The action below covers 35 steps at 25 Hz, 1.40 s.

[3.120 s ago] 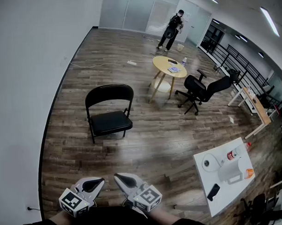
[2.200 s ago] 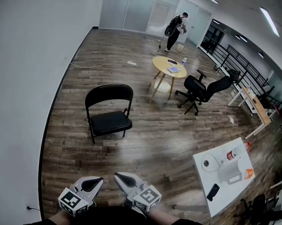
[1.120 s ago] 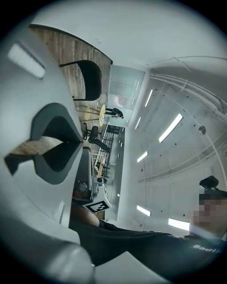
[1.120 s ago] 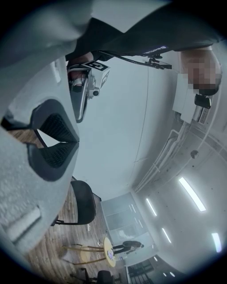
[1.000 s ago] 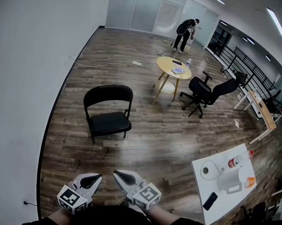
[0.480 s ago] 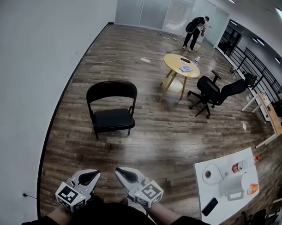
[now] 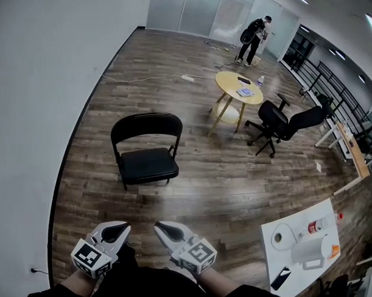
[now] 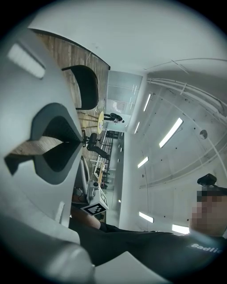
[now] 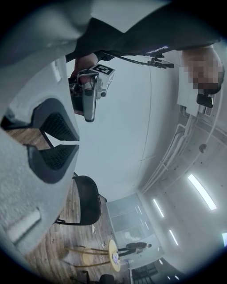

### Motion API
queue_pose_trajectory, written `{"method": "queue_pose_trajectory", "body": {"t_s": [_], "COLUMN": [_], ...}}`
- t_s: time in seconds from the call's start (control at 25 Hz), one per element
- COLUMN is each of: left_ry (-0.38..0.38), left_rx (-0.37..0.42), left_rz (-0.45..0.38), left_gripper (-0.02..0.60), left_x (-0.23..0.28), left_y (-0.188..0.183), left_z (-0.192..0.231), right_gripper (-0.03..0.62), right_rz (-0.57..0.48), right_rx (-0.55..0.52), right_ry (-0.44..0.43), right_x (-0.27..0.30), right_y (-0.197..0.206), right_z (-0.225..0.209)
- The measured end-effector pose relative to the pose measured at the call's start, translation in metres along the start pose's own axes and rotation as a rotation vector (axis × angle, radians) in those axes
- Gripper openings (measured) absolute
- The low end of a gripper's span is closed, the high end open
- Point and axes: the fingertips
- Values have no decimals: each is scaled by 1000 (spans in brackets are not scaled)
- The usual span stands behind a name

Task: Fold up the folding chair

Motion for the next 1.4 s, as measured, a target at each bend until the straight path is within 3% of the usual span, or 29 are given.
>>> {"method": "queue_pose_trajectory", "body": {"t_s": [0.2,0.68,0.84,1.04,1.4], "left_ry": [42,195,228,218,199], "left_rx": [4,35,49,6,27], "left_rz": [-6,26,41,56,83], "left_gripper": [2,23,38,46,63], "left_x": [22,56,67,78,119], "left_y": [-17,-38,-50,-44,-50], "left_z": [67,200,223,240,254], "right_gripper": [25,41,46,49,52], "right_rz": [17,-3,-13,-19,-21], "right_rx": [-13,-20,-28,-26,0], "right_ry": [34,213,247,253,250], "right_x": [55,173,194,208,212], "right_y": [1,-14,-19,-21,-16], "right_z": [-27,-88,-102,-116,-162]}}
Point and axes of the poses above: the fingertips, and each gripper's own axes: x forward along the fingers, z to its left, y out of its underside, and after that the axes turned 11 degrees about -z, right-handed
